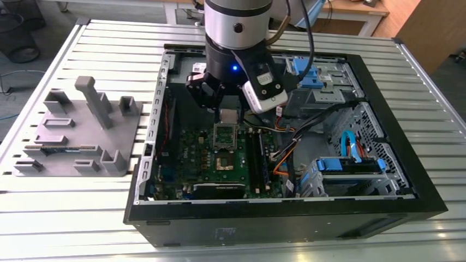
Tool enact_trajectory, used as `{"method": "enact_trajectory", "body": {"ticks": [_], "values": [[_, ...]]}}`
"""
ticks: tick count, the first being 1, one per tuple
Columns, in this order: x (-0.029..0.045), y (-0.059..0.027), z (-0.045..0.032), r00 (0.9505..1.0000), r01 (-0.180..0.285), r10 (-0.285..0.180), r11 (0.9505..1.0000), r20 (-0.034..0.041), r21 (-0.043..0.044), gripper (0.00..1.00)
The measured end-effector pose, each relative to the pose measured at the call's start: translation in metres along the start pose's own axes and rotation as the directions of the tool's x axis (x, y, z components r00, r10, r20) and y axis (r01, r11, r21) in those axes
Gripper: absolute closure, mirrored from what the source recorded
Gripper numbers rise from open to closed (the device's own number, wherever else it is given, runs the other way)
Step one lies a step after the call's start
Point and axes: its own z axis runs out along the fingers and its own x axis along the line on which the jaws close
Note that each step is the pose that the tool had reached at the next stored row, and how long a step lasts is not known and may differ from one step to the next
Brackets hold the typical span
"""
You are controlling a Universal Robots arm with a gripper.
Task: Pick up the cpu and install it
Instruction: 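Place the cpu into insertion slot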
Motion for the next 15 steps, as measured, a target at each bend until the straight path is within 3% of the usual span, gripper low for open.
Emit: {"method": "enact_trajectory", "body": {"ticks": [15], "values": [[0.0004, -0.002, 0.0143, 1.0, 0.0, 0.0, 1.0, -0.0001, 0.002, 0.53]]}}
